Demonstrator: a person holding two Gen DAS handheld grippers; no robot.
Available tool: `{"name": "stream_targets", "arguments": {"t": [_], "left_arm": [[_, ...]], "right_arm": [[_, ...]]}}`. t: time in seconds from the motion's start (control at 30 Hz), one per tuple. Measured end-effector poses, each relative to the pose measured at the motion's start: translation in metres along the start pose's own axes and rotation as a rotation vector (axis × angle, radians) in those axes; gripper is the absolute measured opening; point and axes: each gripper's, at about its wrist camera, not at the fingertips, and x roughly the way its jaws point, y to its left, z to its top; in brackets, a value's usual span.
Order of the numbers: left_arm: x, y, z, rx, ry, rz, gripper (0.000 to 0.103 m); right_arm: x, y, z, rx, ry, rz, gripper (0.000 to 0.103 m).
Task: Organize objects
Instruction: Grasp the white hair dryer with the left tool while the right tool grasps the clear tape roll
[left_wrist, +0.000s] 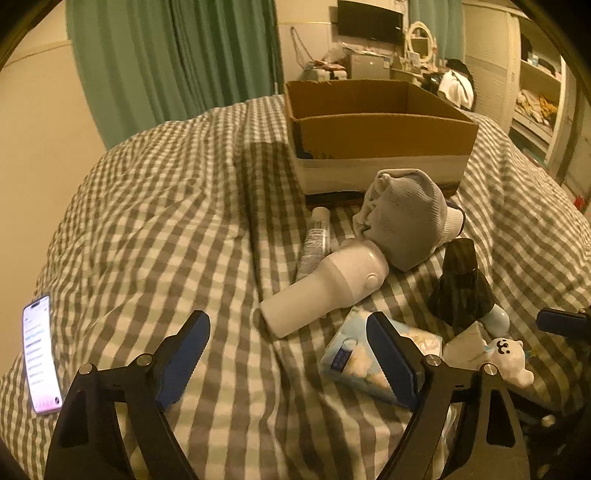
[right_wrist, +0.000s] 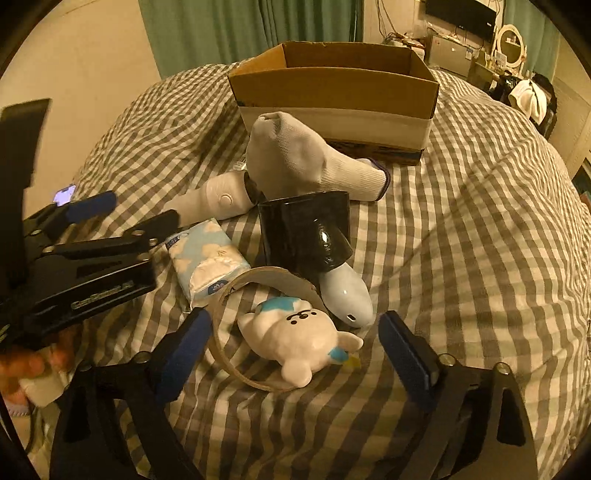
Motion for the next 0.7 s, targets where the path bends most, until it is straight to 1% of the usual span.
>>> {"name": "stream_targets", "arguments": {"t": [0.2,0.27,0.3,0.33,0.37,0.4,0.43,0.47,0.5,0.53,0.57,0.6,0.67,0.7], "left_arm": [[0.027,-0.009,0.008,0.028,0.051,-0.042,0.088],[0.036,-0.012,0.01,0.031,0.068,-0.055,0.082],[0.042,-0.013,0.011,0.03,0.08,-0.072,0.075],[0.045,-0.014,0.012,0.029,0.085,-0.079,0.07],[0.047,-0.014,0.012,0.029,0.088,-0.083,0.067],[0.049,-0.016,0.013,0.033,0.089,-0.085,0.062],[0.05,-0.017,0.013,0.037,0.087,-0.088,0.057],[0.049,-0.018,0.013,0.044,0.079,-0.087,0.055],[0.046,-0.018,0.012,0.049,0.066,-0.083,0.048],[0.042,-0.018,0.012,0.051,0.055,-0.079,0.036],[0.04,-0.017,0.011,0.048,0.048,-0.077,0.026],[0.036,-0.014,0.01,0.034,0.04,-0.075,0.011],[0.032,-0.007,0.009,0.002,0.042,-0.104,0.009],[0.031,-0.003,0.008,-0.014,0.047,-0.114,0.006]], "right_arm": [[-0.01,-0.015,0.005,0.02,0.002,0.009,0.08],[-0.012,-0.018,0.006,0.029,-0.001,0.03,0.078],[-0.013,-0.018,0.006,0.03,-0.008,0.045,0.077],[-0.014,-0.017,0.006,0.028,-0.012,0.054,0.077],[-0.013,-0.015,0.007,0.016,-0.008,0.061,0.077],[-0.01,-0.011,0.007,0.002,0.002,0.068,0.077],[-0.007,-0.008,0.006,-0.008,0.01,0.073,0.077],[-0.002,-0.004,0.005,-0.019,0.021,0.082,0.077],[0.001,0.0,0.004,-0.027,0.03,0.09,0.077],[0.006,0.003,0.002,-0.038,0.042,0.098,0.077],[0.01,0.008,0.001,-0.052,0.055,0.098,0.077],[0.013,0.01,0.0,-0.062,0.064,0.095,0.078],[0.016,0.016,-0.002,-0.08,0.069,0.071,0.08],[0.016,0.018,-0.002,-0.083,0.07,0.065,0.08]]}}
